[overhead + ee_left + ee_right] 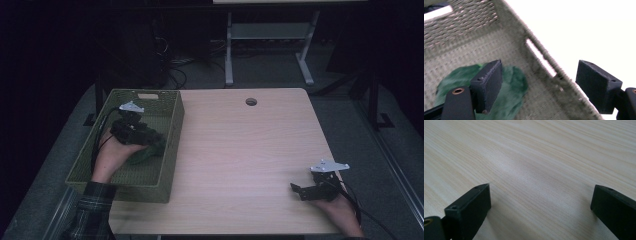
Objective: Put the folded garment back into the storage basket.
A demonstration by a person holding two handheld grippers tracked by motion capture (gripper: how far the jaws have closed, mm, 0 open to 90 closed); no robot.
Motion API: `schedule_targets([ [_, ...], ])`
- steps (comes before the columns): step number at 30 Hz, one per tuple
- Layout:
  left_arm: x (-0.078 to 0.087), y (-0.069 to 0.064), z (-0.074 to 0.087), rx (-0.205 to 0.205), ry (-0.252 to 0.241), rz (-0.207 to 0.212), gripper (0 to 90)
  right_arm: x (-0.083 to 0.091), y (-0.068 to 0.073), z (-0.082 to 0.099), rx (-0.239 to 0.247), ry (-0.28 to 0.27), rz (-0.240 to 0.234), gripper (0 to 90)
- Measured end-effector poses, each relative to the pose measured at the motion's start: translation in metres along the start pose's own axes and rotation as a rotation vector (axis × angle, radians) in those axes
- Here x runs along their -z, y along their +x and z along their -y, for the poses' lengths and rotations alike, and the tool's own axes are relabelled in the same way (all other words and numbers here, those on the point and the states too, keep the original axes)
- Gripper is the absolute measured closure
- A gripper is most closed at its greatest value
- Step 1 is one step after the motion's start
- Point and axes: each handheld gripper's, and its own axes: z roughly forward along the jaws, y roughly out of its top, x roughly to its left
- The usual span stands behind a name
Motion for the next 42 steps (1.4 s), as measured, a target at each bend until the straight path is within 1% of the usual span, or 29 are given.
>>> schedule_targets([
  [5, -0.003, -0.014, -0.006, -0.019, -0.012, 0.015, 20.8, 0.000, 0.000, 0.000, 0.000, 0.000, 0.000, 2.5],
  [8, -0.006, -0.024, -0.011, -0.035, -0.025, 0.036, 20.7, 0.000, 0.000, 0.000, 0.000, 0.000, 0.000, 2.5],
  [9, -0.006, -0.027, -0.012, -0.030, -0.030, 0.040, 20.7, 0.000, 0.000, 0.000, 0.000, 0.000, 0.000, 2.5],
  [11, -0.008, -0.032, -0.014, -0.045, -0.034, 0.048, 20.5, 0.000, 0.000, 0.000, 0.000, 0.000, 0.000, 2.5],
  [13, -0.011, -0.039, -0.016, -0.047, -0.040, 0.059, 20.5, 0.000, 0.000, 0.000, -0.001, 0.000, 0.000, 2.5],
  [15, -0.015, -0.046, -0.018, -0.062, -0.040, 0.070, 20.5, 0.000, 0.000, 0.000, 0.000, 0.000, 0.000, 2.5],
  [16, -0.017, -0.049, -0.018, -0.057, -0.043, 0.076, 20.5, 0.000, 0.000, 0.000, -0.001, 0.000, 0.000, 2.5],
  [22, -0.035, -0.072, -0.022, -0.095, -0.033, 0.110, 20.5, 0.000, 0.000, 0.000, 0.000, 0.000, 0.000, 2.5],
  [23, -0.039, -0.078, -0.023, -0.099, -0.032, 0.118, 20.3, 0.000, 0.000, 0.000, -0.001, 0.000, 0.000, 2.5],
  [26, -0.047, -0.088, -0.023, -0.114, -0.027, 0.129, 19.0, 0.000, 0.000, 0.000, 0.000, 0.000, 0.000, 2.5],
  [28, -0.052, -0.094, -0.023, -0.123, -0.022, 0.132, 18.2, 0.000, 0.000, 0.000, 0.000, 0.000, 0.000, 2.5],
  [29, -0.056, -0.100, -0.023, -0.132, -0.015, 0.131, 18.0, 0.000, 0.000, 0.000, -0.001, 0.000, 0.000, 2.5],
  [32, -0.065, -0.110, -0.021, -0.144, -0.011, 0.132, 14.8, 0.000, 0.000, 0.000, 0.000, 0.000, 0.000, 2.5],
  [35, -0.076, -0.120, -0.017, -0.147, -0.009, 0.137, 13.6, 0.000, 0.000, 0.000, 0.000, 0.000, 0.000, 2.5],
  [38, -0.088, -0.127, -0.012, -0.154, -0.011, 0.131, 12.9, 0.000, 0.000, 0.000, 0.000, -0.001, 0.000, 2.5],
  [40, -0.095, -0.132, -0.008, -0.156, -0.005, 0.135, 12.8, 0.000, 0.000, 0.000, 0.000, 0.000, 0.000, 2.5],
  [42, -0.103, -0.135, -0.003, -0.170, -0.001, 0.134, 12.7, 0.000, 0.000, 0.000, -0.002, 0.001, 0.000, 2.5],
])
